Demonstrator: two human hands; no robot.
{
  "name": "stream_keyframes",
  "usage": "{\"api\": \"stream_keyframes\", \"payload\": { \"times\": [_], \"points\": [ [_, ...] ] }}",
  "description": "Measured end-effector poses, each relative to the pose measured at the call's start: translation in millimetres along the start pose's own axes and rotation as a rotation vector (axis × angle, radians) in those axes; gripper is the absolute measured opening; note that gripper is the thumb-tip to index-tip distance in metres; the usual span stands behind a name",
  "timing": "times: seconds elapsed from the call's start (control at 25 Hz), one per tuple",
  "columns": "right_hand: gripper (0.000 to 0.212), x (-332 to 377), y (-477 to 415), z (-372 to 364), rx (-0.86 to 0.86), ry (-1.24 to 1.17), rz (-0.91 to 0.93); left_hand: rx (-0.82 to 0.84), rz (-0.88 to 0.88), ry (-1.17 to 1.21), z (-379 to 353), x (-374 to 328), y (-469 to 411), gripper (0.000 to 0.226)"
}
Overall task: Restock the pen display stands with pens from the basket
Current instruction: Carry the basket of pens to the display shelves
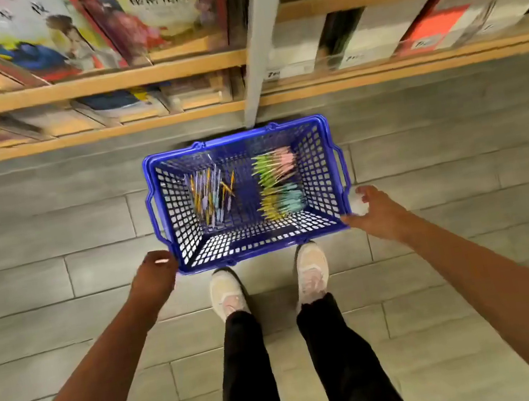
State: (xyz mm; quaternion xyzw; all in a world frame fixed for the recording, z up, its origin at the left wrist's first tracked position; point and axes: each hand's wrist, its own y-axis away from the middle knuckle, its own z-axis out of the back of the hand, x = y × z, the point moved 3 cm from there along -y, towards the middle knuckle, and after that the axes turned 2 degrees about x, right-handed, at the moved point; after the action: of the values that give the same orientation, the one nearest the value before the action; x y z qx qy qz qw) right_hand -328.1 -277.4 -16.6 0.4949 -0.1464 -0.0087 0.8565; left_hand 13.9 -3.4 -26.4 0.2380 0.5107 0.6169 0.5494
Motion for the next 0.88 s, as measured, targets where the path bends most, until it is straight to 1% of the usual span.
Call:
{"api": "stream_keyframes", "payload": {
  "times": [0.08,0.12,0.24,0.32,0.4,0.44,0.48,0.56,0.68,0.76,0.88],
  "points": [
    [0.089,-4.4,-45.2,-6.8,-0.08,-0.015,-0.028,-0.179,-0.063,-0.105,-3.9,-5.8,-48.0,0.033],
    [0.089,-6.8,-69.1,-10.5,-0.117,-0.036,-0.05,-0.23,-0.082,-0.091,-6.1,-7.2,-74.0,0.041],
    [0.075,-11.9,-127.6,-28.8,-0.208,-0.128,-0.074,-0.271,-0.082,0.018,-16.4,-7.4,-132.0,0.057],
    [0.067,-14.4,-153.2,-34.5,-0.307,-0.24,-0.103,-0.307,-0.074,0.07,-17.9,-4.7,-158.9,0.055],
    [0.062,-17.2,-170.8,-35.4,-0.407,-0.271,-0.142,-0.361,-0.085,0.058,-18.2,-4.4,-177.5,0.042],
    [0.057,-18.7,-177.5,-35.9,-0.426,-0.28,-0.161,-0.375,-0.094,0.053,-19.2,-3.0,-184.8,0.033],
    [0.048,-20.5,-182.6,-36.1,-0.42,-0.301,-0.175,-0.38,-0.096,0.052,-20.4,-1.4,-189.7,0.027],
    [0.033,-25.2,-187.7,-35.0,-0.354,-0.352,-0.201,-0.383,-0.098,0.072,-20.0,0.8,-193.2,0.024],
    [0.03,-24.6,-184.2,-25.5,-0.277,-0.354,-0.203,-0.374,-0.089,0.133,-17.8,-2.9,-187.1,0.025],
    [0.028,-20.9,-174.7,-18.6,-0.289,-0.336,-0.182,-0.352,-0.06,0.184,-15.8,-4.9,-177.7,0.026],
    [0.024,-13.1,-147.5,-4.9,-0.312,-0.335,-0.153,-0.334,-0.046,0.198,-4.2,-12.9,-152.6,0.024]
  ]
}}
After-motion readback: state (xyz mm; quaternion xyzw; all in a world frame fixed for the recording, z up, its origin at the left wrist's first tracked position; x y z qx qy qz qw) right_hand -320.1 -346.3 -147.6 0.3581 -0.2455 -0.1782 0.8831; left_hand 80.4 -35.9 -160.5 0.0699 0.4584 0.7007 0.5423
